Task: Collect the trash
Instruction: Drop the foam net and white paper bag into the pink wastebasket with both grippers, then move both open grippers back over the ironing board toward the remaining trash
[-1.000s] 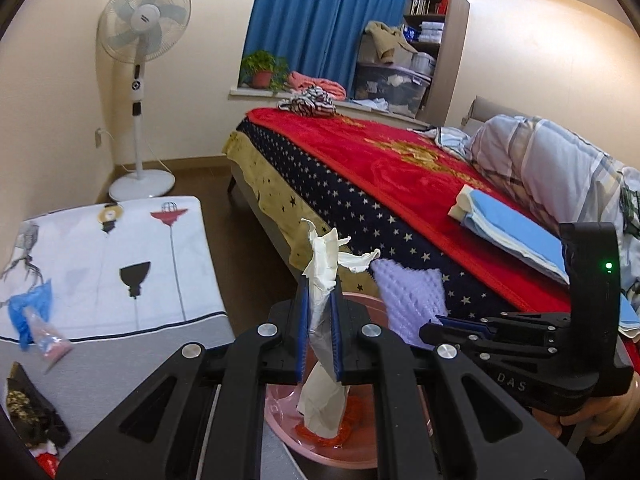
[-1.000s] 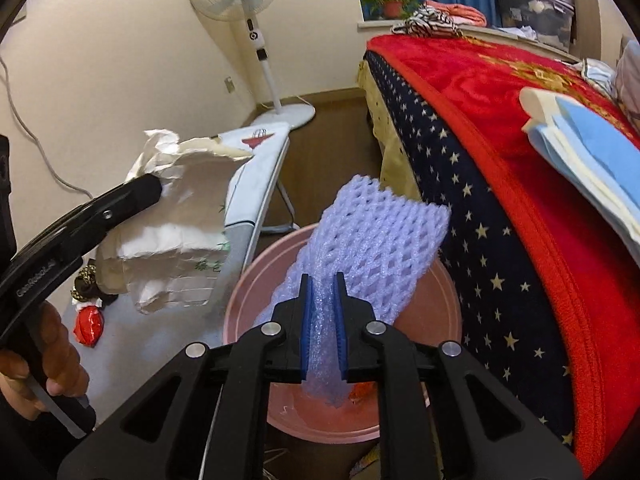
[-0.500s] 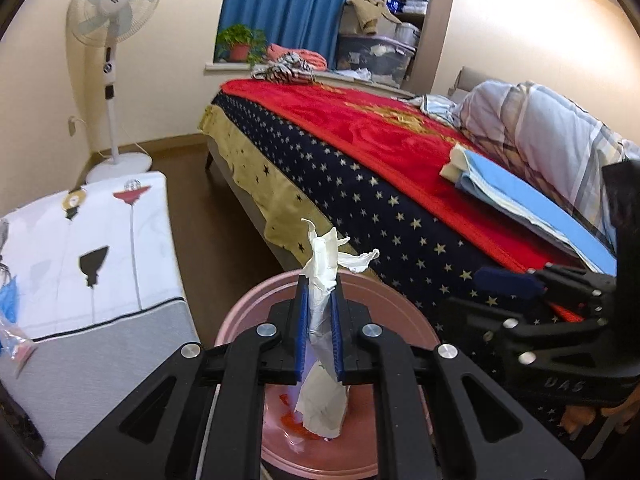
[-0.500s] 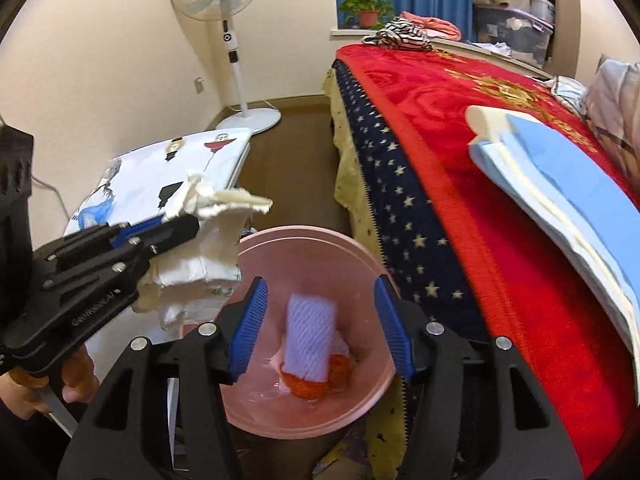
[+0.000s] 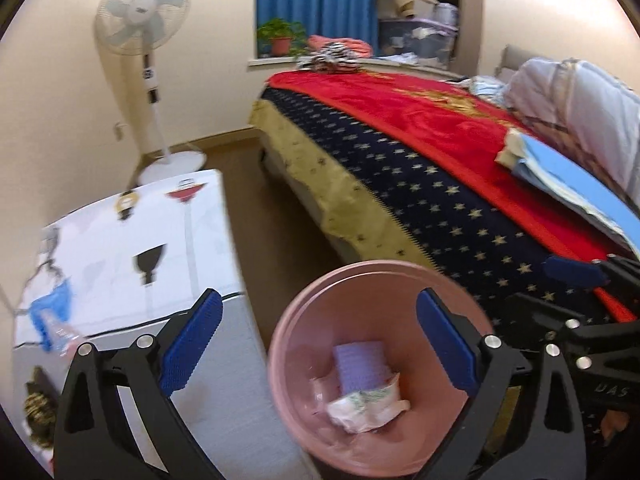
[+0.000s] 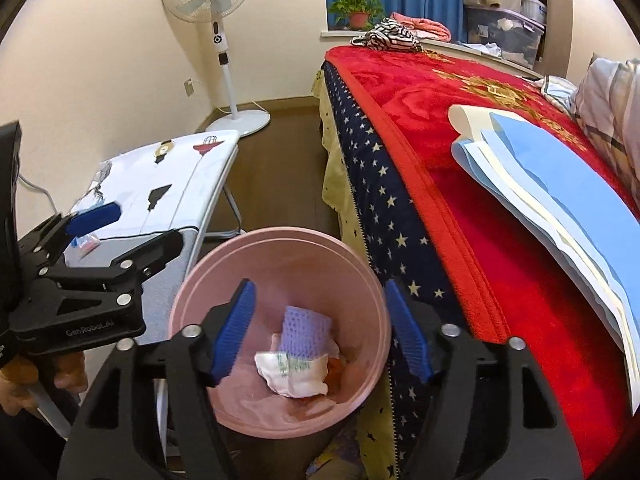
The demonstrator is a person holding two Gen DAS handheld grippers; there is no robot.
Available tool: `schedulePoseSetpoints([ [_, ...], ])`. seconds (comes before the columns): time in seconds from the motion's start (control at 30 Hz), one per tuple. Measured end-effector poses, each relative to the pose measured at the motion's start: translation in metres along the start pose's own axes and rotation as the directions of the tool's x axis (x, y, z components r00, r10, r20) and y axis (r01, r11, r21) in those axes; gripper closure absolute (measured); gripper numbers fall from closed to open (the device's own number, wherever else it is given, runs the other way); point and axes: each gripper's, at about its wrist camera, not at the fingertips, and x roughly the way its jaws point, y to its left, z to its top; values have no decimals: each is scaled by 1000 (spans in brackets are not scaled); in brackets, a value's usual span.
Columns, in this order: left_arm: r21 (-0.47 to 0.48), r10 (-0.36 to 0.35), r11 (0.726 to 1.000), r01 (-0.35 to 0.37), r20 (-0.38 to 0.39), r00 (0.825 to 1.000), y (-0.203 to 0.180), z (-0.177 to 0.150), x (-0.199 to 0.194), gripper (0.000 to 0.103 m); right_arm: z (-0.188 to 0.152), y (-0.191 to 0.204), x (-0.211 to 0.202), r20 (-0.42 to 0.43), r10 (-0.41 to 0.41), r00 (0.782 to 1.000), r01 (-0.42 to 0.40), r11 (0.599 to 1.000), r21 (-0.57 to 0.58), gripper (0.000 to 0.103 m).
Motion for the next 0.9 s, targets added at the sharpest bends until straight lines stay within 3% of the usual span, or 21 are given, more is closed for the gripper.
schedulePoseSetpoints([
  [0.13, -45, 16, 999, -16, -8, 1000, 17, -1, -23, 9, 5, 13, -14, 40, 35, 999, -36, 999, 11, 22],
  [0.23, -67, 80, 995, -78, 21, 997, 35, -3, -59, 9, 8, 28, -29, 79, 52, 996, -52, 999, -2, 14],
  [0.43, -96, 206, 975, -201, 54, 977, 77, -17, -137, 9, 11, 80, -81, 177, 141, 974, -139, 990, -24, 10],
  [0.6, -106, 328, 941, -321, 62, 943, 114, -54, -204, 9, -10, 127, -116, 228, 220, 949, -219, 975, -29, 7],
  [0.73, -130, 374, 922, -365, 55, 926, 138, -82, -235, 8, -32, 167, -127, 215, 286, 934, -284, 958, -40, 7],
  [0.9, -163, 402, 907, -387, 66, 913, 165, -113, -248, 8, -49, 214, -123, 210, 301, 930, -271, 949, -159, 7],
])
